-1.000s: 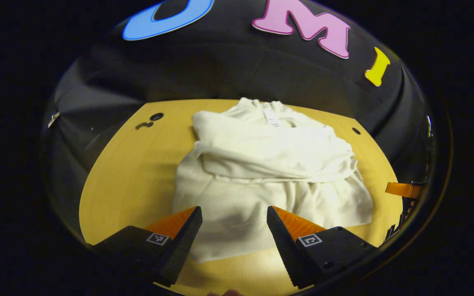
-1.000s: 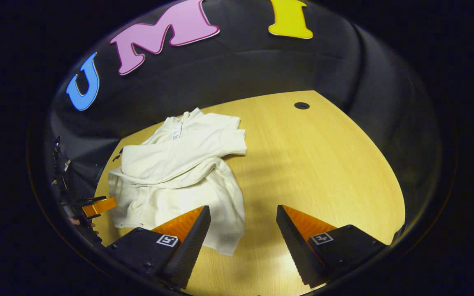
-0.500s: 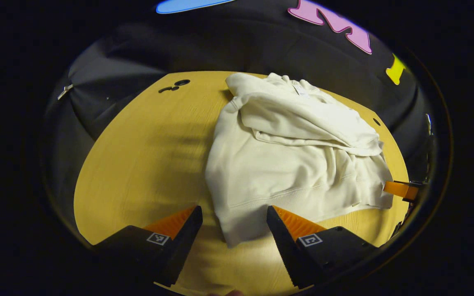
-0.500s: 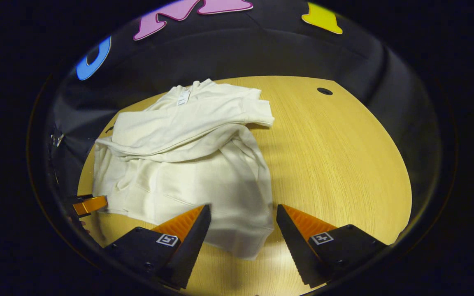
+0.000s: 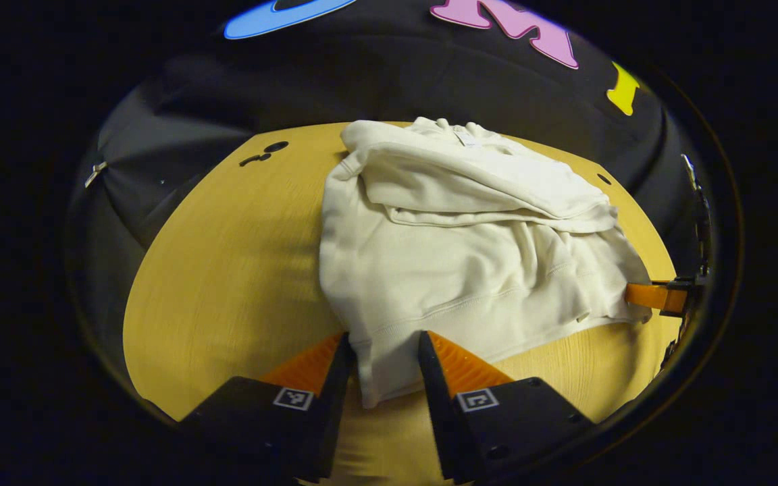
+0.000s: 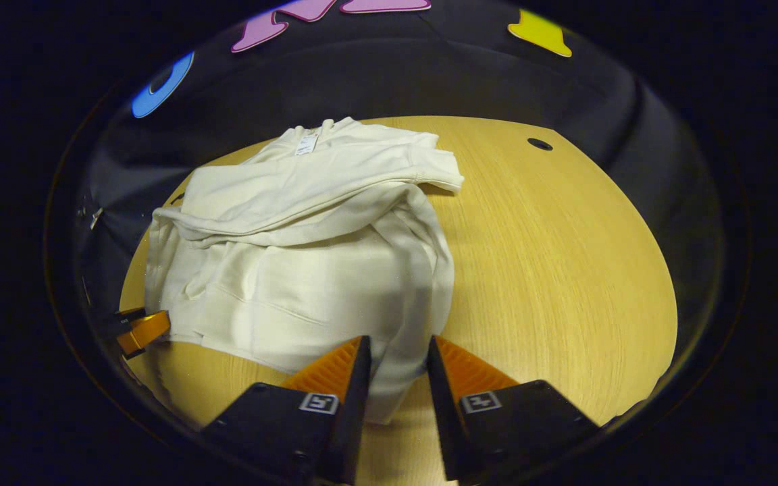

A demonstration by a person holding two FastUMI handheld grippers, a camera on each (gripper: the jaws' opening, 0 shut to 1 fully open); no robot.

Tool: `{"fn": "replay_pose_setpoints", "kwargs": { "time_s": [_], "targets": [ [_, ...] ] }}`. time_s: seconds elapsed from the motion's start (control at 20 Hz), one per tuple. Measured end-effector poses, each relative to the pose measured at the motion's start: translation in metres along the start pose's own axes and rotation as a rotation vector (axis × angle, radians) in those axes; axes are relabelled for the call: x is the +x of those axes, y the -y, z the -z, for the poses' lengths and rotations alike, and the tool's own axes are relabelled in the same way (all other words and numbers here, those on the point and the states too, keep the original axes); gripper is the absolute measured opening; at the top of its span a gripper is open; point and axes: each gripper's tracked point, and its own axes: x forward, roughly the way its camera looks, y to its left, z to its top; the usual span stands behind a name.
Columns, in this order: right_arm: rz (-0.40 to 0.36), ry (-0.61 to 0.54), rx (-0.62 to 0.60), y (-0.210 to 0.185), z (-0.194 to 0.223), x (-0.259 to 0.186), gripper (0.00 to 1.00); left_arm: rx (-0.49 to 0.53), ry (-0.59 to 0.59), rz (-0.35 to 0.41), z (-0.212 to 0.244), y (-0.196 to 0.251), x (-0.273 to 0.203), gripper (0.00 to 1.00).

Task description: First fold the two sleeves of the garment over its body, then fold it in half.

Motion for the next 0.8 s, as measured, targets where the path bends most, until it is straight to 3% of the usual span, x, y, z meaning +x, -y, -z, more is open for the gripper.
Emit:
{"fn": "replay_pose_setpoints", "kwargs": {
  "time_s": [0.05, 0.1, 0.15, 0.25, 0.45, 0.8],
  "targets": [
    [-0.008, 0.001, -0.008, -0.004, 0.0, 0.0, 0.31, 0.012, 0.007, 0.01, -0.001, 0.004, 0.001, 0.38],
    [-0.007, 0.003, -0.015, -0.003, 0.0, 0.001, 0.22, 0.023, 0.008, 0.012, -0.001, 0.005, 0.001, 0.34],
    [-0.015, -0.001, -0.013, -0.006, -0.002, -0.001, 0.18, 0.034, 0.004, 0.021, -0.002, 0.007, 0.001, 0.21],
    [-0.067, -0.032, 0.01, -0.01, 0.002, -0.002, 0.09, 0.019, -0.003, 0.053, -0.002, 0.009, -0.001, 0.12],
    [-0.095, -0.051, 0.08, -0.005, -0.004, -0.001, 0.08, -0.02, -0.029, 0.131, -0.005, 0.011, -0.002, 0.07],
    [-0.11, 0.004, 0.08, -0.006, -0.043, -0.021, 0.08, 0.017, 0.002, 0.122, -0.034, 0.011, -0.016, 0.07]
  ]
}}
